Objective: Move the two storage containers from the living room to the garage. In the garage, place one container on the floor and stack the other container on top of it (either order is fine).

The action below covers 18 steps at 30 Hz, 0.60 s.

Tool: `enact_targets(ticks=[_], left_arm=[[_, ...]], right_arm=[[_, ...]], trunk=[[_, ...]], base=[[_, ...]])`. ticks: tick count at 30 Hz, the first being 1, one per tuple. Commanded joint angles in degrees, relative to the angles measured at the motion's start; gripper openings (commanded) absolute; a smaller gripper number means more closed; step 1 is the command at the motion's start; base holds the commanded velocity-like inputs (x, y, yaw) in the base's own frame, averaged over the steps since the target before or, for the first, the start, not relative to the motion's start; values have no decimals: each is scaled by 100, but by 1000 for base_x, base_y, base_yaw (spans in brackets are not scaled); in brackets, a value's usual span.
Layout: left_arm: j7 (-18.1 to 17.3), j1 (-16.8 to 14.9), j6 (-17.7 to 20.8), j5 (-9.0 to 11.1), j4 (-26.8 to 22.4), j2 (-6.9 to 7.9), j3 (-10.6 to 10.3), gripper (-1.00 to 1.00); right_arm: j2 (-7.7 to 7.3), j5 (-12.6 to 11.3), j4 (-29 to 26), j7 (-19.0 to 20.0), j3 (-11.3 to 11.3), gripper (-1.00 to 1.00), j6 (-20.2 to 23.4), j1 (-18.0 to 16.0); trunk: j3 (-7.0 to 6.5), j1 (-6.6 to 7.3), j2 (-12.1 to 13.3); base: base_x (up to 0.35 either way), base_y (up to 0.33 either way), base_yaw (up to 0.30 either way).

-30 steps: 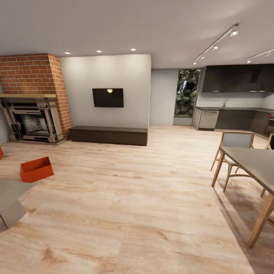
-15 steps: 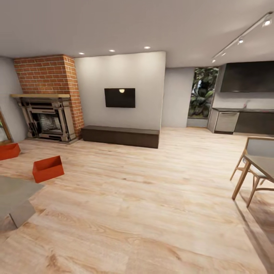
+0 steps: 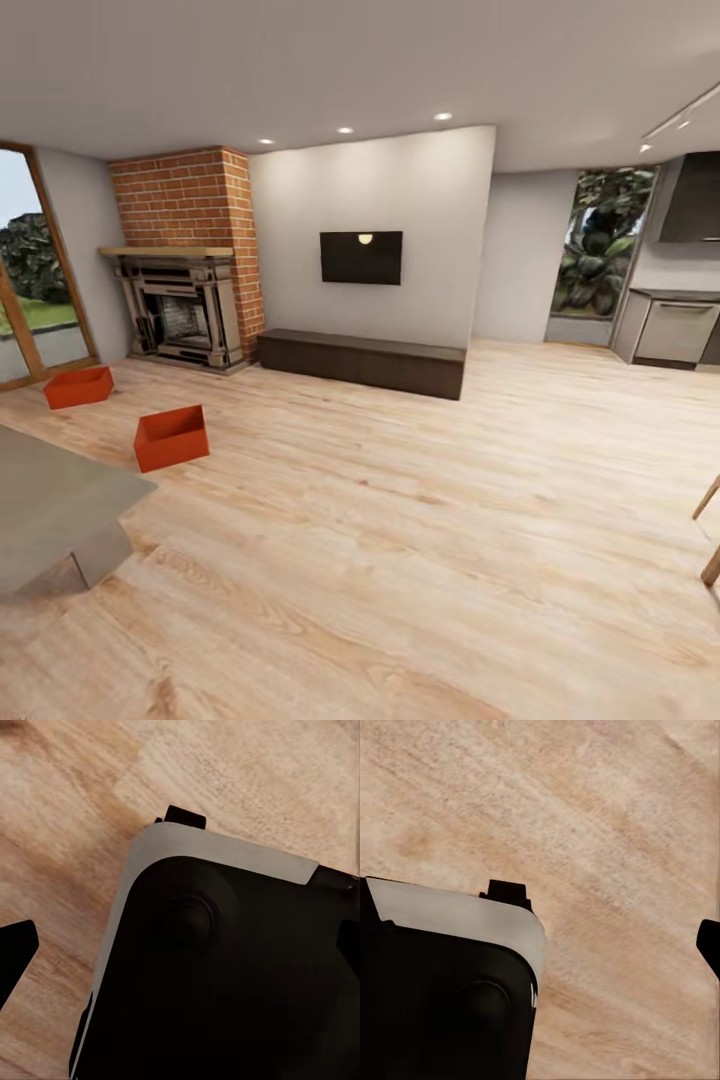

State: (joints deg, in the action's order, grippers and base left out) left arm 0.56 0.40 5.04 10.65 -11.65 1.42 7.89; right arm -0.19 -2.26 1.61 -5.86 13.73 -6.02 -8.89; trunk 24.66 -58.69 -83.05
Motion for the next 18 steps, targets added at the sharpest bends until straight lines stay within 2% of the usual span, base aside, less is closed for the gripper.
enact_targets(ticks=[1,8,18], left_arm=[[6,4,44,60,-22,-1,7,100],[6,4,44,59,-22,-1,9,100],[6,4,49,59,-22,-1,11,100]], right_arm=[[2,-24,17,-12,42,100,-31,-7],[-1,-33,15,-12,38,100,-31,-7],[-7,-30,16,-12,41,100,-38,-6]], trunk=[[5,-4,-3],[5,-4,-3],[5,-4,-3]], base=[[334,0,272],[334,0,221],[334,0,27]])
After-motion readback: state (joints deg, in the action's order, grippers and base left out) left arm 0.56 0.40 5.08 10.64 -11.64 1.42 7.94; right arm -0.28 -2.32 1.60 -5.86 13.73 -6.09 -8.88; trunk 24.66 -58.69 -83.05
